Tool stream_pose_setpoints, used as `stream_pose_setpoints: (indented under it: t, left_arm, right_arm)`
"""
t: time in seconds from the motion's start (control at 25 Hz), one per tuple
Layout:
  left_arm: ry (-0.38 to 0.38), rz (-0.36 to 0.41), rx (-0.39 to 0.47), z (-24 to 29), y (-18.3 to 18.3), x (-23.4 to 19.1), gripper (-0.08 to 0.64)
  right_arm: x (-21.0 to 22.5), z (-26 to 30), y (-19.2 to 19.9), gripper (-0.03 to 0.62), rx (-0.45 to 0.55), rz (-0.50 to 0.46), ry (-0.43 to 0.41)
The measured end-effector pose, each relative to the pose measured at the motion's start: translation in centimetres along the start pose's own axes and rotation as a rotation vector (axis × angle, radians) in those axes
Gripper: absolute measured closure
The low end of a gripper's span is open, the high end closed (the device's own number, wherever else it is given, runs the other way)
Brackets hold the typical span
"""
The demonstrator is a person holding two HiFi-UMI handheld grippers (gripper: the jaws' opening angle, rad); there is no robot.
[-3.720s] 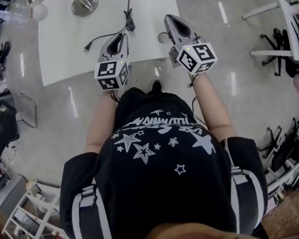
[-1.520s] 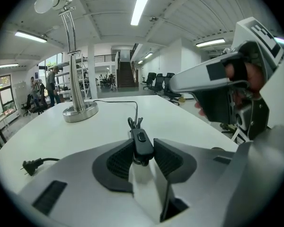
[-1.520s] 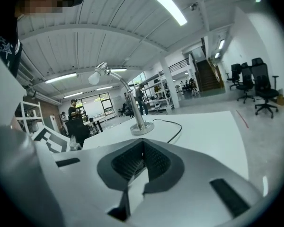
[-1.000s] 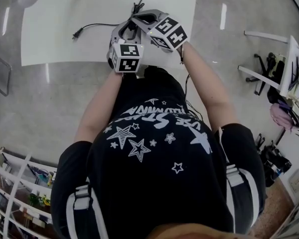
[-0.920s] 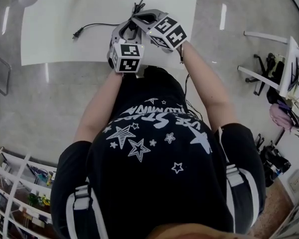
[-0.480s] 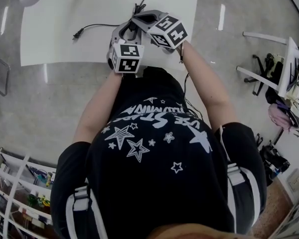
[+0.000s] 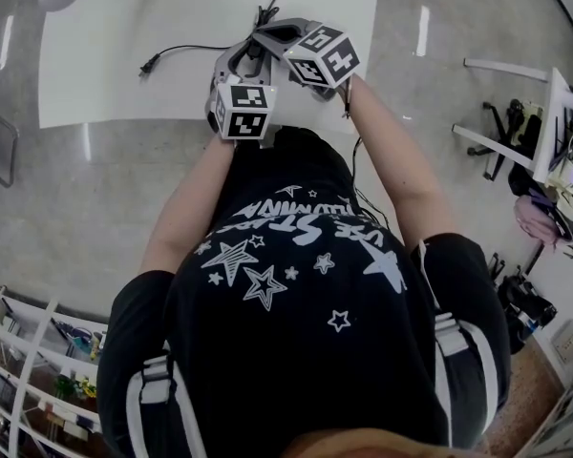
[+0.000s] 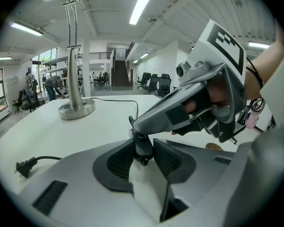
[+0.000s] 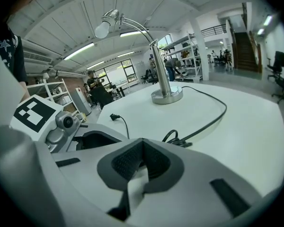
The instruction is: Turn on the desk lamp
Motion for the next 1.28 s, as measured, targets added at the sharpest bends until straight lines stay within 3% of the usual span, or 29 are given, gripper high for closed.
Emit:
stream_pose_setpoints:
  t: [0.4,0.64,0.92,1.28]
  left_arm:
    - [0.043,0.021,-0.01,0.0,-0.1,0.2,0.416]
    - [0.101,0.032,-0.017,-0.4,-0.1,0.2,0.414]
    - [0.105,0.083,0.072,-2.2,-1.2,-1.3,0.413]
    - [0.124,0.068,0.179,-5.0,-4.8,-3.0,0.413]
  right_arm:
    - [0.5,-1.2,0.3,0.588,0.041,0.088,0.084]
    - [1.1,-3.0,-0.4,0.588,0.152,0.225,0.159]
    - [0.7,-4.7,0.2,0.588,0.227,0.273,0.254]
    - [-0.7,-7.6,0.2,0.588,0.364,0.314,0.336]
Point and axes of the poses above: the fingertips, and each gripper's own axes: z forward along the fingers, x to its right, y out of its underside, the point moved 5 cm from there along -z, backward along the fingers, and after that the axes turned 7 degrees about x, right-handed, at the moved point
